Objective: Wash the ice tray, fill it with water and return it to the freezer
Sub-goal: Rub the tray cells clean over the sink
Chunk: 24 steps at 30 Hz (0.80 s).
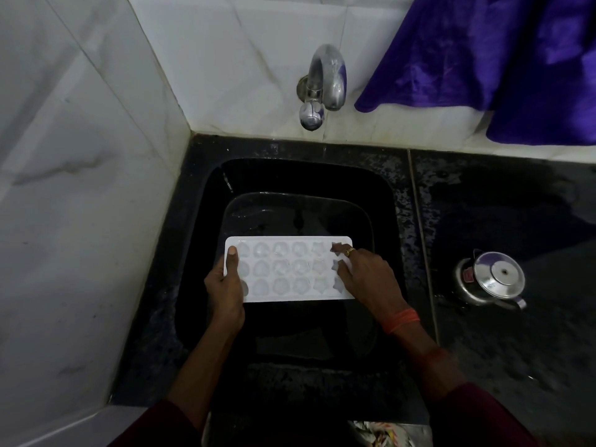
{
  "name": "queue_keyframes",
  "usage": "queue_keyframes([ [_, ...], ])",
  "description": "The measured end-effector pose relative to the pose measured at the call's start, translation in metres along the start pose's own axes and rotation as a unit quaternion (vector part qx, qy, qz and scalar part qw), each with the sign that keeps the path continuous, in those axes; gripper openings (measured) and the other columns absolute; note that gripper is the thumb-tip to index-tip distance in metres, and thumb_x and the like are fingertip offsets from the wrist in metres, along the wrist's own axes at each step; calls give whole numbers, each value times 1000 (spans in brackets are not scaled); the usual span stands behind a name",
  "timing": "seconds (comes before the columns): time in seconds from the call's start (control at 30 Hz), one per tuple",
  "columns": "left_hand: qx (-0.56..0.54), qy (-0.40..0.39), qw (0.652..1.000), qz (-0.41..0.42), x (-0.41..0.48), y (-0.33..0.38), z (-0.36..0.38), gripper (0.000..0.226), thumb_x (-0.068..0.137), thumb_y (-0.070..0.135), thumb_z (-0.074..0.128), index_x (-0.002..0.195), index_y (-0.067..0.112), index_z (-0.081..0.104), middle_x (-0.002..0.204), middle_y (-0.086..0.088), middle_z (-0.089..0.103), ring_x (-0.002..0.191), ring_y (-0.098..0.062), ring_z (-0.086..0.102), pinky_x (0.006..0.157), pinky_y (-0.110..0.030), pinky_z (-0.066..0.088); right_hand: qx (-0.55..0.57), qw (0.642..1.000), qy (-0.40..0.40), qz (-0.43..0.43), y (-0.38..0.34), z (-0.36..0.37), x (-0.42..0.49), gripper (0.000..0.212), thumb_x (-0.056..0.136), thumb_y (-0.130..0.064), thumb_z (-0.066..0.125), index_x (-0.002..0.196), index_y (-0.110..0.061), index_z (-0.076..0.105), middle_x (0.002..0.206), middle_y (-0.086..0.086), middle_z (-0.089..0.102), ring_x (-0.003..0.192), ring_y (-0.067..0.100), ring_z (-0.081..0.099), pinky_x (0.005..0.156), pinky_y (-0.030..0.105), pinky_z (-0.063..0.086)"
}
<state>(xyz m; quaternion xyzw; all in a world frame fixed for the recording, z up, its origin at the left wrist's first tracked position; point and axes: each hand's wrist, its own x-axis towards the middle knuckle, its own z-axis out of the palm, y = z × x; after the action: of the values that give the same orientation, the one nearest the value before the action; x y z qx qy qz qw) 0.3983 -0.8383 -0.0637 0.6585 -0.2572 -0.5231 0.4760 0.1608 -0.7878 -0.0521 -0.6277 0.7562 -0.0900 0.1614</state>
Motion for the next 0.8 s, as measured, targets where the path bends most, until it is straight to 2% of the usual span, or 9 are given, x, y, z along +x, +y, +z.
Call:
queue_keyframes([
  [0.2,-1,-3,1000,-6,4,0,1,18,97,38,62,92,23,72,87,6,73,78,-8,70,66,-23,55,36,999,19,-7,0,-1,0,34,93,-32,54,127,-32,55,88,5,71,82,27,69,75,40,55],
  [0.33,-4,-5,1000,-18,7,-1,1,23,96,39,63,98,19,74,89,3,74,83,-14,71,71,-30,57,37,999,13,-10,1,0,0,32,94,-33,54,127,-33,53,81,3,69,77,25,68,71,37,54],
  [0.43,-3,1,1000,-30,8,-2,2,27,96,39,63,102,15,73,91,1,73,85,-18,71,73,-33,58,43,999,-2,1,2,-3,1,35,94,-31,54,129,-35,56,84,5,71,81,27,68,75,39,54],
  [0.57,2,7,999,-46,9,-9,0,28,93,45,65,100,19,74,97,-2,75,95,-23,71,84,-41,59,30,999,-26,14,2,-5,6,37,95,-30,53,130,-37,57,93,9,72,90,31,68,81,41,55],
  [0.67,-3,15,999,-52,8,-11,0,23,94,45,65,94,23,73,93,2,73,90,-19,70,76,-34,58,26,1000,-15,6,1,-7,8,36,95,-31,54,130,-38,56,92,8,71,89,30,68,80,40,54],
  [0.73,-9,15,999,-46,7,-7,2,19,95,41,64,88,25,71,89,4,71,84,-16,68,69,-29,55,38,999,0,5,0,-7,7,31,94,-29,54,123,-38,55,82,4,69,83,28,68,76,38,53],
  [0.8,-7,10,999,-42,8,-6,1,19,95,41,63,87,26,71,88,4,71,85,-17,68,71,-32,56,61,998,4,13,-1,-6,5,25,93,-28,55,117,-36,52,71,-2,61,76,27,67,72,37,53],
])
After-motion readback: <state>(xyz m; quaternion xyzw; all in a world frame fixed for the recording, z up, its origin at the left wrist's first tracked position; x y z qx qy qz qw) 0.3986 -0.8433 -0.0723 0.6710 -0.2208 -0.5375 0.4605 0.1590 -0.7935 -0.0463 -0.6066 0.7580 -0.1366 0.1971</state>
